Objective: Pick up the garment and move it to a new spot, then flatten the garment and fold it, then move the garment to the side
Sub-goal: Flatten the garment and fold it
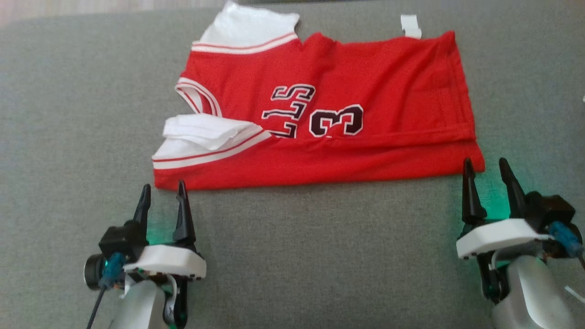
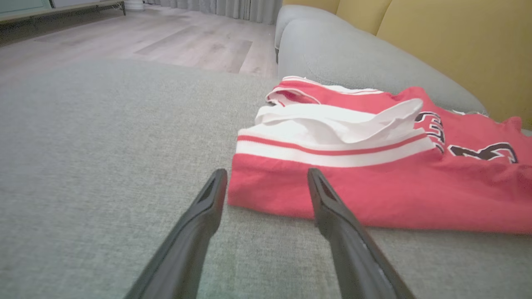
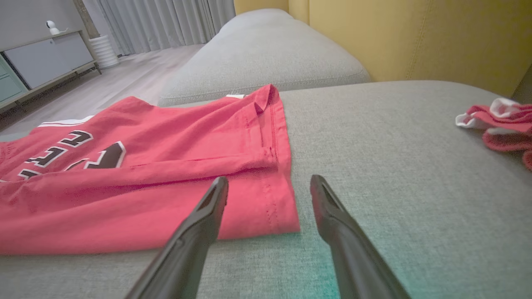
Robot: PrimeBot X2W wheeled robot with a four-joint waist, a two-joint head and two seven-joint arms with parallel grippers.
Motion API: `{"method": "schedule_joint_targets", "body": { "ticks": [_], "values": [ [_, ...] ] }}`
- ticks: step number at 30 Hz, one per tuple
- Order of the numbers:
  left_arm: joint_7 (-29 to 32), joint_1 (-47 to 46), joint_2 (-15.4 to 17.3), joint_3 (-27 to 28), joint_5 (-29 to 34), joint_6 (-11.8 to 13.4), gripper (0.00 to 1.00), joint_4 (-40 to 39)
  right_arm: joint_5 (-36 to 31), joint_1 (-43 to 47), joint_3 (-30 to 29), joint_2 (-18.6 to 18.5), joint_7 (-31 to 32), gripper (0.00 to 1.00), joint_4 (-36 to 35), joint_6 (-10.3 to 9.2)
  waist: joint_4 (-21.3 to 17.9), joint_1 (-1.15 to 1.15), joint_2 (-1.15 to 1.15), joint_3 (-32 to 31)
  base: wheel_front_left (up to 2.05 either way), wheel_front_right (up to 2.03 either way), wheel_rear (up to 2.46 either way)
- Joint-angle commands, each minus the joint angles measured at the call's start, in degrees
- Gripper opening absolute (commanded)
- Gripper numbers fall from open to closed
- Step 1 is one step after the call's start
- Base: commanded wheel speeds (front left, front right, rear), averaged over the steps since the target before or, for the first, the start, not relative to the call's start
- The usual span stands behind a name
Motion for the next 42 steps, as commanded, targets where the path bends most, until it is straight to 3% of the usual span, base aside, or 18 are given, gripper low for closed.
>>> {"method": "schedule_joint_targets", "body": {
  "ticks": [1, 8, 15, 16, 17, 18, 31, 37, 42],
  "values": [
    [-0.3, -1.6, 0.6, 1.7, -0.3, 0.4, 1.00, -1.0, 0.5, -1.4, 1.0, -0.8, -0.6, 1.00, -1.0, -0.04, -0.6, -0.02, 0.00, 2.0, 0.00, 0.00, 0.00],
    [-0.3, -5.2, 0.6, 2.4, -2.7, 0.2, 1.00, 3.0, -0.1, -4.9, 0.7, -0.7, -0.6, 1.00, 1.4, -0.04, -1.1, -0.02, 0.00, 5.3, 0.00, 0.00, 0.00],
    [-0.3, -7.5, 0.6, -0.4, -4.3, -0.8, 1.00, 10.2, 1.0, -7.7, 3.6, -0.9, -0.6, 1.00, 9.4, -0.04, -1.4, -0.02, 0.00, 6.7, 0.00, 0.00, 0.00],
    [-0.3, -7.7, 0.6, -1.1, -4.6, -1.1, 0.46, 11.2, 1.6, -8.0, 4.3, -0.9, -0.6, 0.67, 10.3, -0.04, -1.4, -0.02, 0.00, 6.7, 0.00, 0.00, 0.00],
    [-0.3, -7.9, 0.6, -1.6, -4.8, -1.4, 0.13, 12.1, 2.5, -8.1, 5.3, -0.9, -0.6, 0.15, 11.0, -0.04, -1.3, -0.02, 0.00, 6.7, 0.00, 0.00, 0.00],
    [-0.3, -8.1, 0.6, -2.1, -5.1, -1.6, 0.00, 12.7, 3.5, -8.3, 6.0, -1.0, -0.6, 0.00, 11.5, -0.04, -1.3, -0.02, 0.00, 6.6, 0.00, 0.00, 0.00],
    [-0.3, -1.3, 0.6, -0.4, -5.1, -1.4, 0.00, 9.4, 8.7, -2.5, 6.4, -2.5, -0.6, 0.00, 8.6, -0.04, -0.7, -0.02, 0.00, -3.0, 0.00, 0.00, 0.00],
    [-0.3, 5.7, 0.6, -0.6, -4.2, -1.8, 0.00, 8.0, 10.9, 4.9, 7.0, -2.6, -0.6, 0.00, 7.2, -0.04, 0.1, -0.02, 0.00, -8.4, 0.00, 0.00, 0.00],
    [-0.3, 8.7, 0.6, -2.0, -4.0, -1.9, 0.00, 6.4, 12.5, 8.7, 7.3, -3.2, -0.6, 0.00, 5.6, -0.04, 0.1, -0.02, 0.00, -8.7, 0.00, 0.00, 0.00]
  ]
}}
